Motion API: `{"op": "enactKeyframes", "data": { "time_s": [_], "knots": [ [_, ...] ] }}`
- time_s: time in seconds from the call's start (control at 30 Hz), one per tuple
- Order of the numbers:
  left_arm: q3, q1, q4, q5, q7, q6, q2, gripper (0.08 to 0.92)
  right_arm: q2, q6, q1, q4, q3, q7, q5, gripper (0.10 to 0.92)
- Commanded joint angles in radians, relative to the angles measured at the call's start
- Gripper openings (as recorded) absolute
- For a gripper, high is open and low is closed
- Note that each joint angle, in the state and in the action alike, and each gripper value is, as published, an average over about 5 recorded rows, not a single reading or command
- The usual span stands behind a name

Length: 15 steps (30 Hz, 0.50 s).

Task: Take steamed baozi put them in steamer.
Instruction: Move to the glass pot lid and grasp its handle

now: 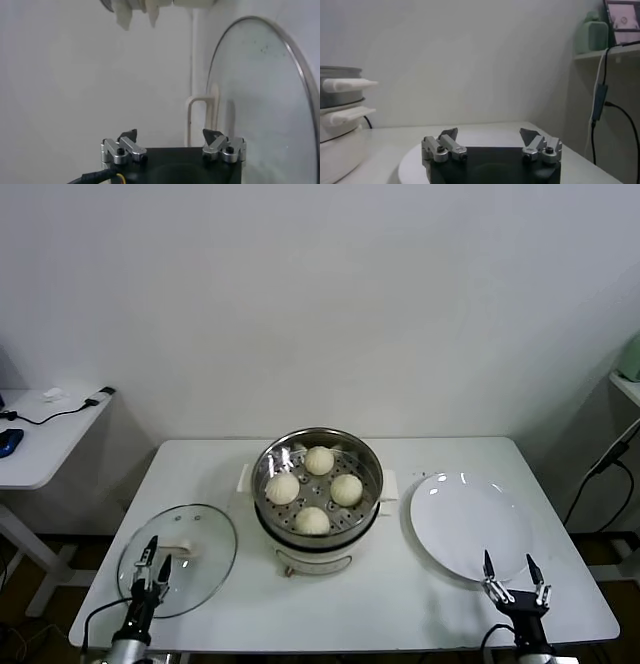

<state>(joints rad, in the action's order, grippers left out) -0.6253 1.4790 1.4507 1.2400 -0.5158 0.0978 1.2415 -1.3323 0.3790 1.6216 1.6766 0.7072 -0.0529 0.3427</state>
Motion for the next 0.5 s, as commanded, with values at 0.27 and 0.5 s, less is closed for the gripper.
{"op": "enactKeyframes", "data": {
  "time_s": [0.27, 0.5],
  "knots": [
    [0.008, -0.083, -0.04, 0.013, 0.046, -0.026, -0.016, 0.823, -0.01, 0.021, 0.007, -0.028, -0.003, -0.007, -0.014, 0.823],
    [0.014, -0.092, -0.083, 0.011, 0.044, -0.032, -0.02, 0.813, -0.012, 0.022, 0.005, -0.034, -0.006, -0.009, -0.019, 0.823]
  ]
}}
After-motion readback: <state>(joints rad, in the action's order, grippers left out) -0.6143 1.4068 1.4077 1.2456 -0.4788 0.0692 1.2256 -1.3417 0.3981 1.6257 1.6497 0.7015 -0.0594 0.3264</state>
